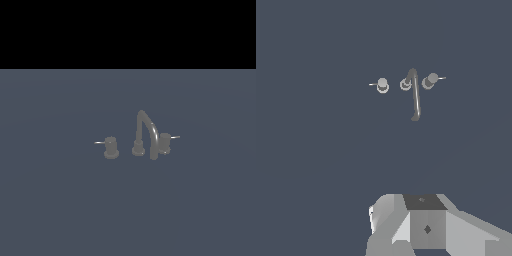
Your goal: Turn on the faucet by rotating a designated handle.
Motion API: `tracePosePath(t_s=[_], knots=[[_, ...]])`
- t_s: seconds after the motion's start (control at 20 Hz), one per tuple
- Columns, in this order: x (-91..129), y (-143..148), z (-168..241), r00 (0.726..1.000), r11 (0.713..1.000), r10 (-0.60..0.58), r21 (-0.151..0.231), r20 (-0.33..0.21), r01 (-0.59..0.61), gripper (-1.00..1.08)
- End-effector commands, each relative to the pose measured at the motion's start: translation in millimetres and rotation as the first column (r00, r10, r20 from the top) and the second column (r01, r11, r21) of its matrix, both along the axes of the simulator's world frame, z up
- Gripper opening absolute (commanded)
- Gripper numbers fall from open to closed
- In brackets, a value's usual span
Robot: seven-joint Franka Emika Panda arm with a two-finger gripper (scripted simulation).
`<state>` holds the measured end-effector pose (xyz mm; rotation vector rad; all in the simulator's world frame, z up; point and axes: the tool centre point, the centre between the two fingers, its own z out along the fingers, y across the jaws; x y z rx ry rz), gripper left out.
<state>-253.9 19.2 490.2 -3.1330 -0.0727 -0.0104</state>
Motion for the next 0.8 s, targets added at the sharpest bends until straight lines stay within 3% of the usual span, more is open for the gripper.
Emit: tracePosePath(t_s=[0.0,0.4,0.75], knots=[[0.0,0.0,0.0,1.000,1.000,0.000,0.000,0.000,0.000,-1.00],[9.9,1.9,-12.3,0.999,0.999,-0.042,0.000,0.000,0.042,-1.00],[35.2,5.0,-43.1,0.989,0.989,-0.147,0.001,-0.001,0.147,-1.00]])
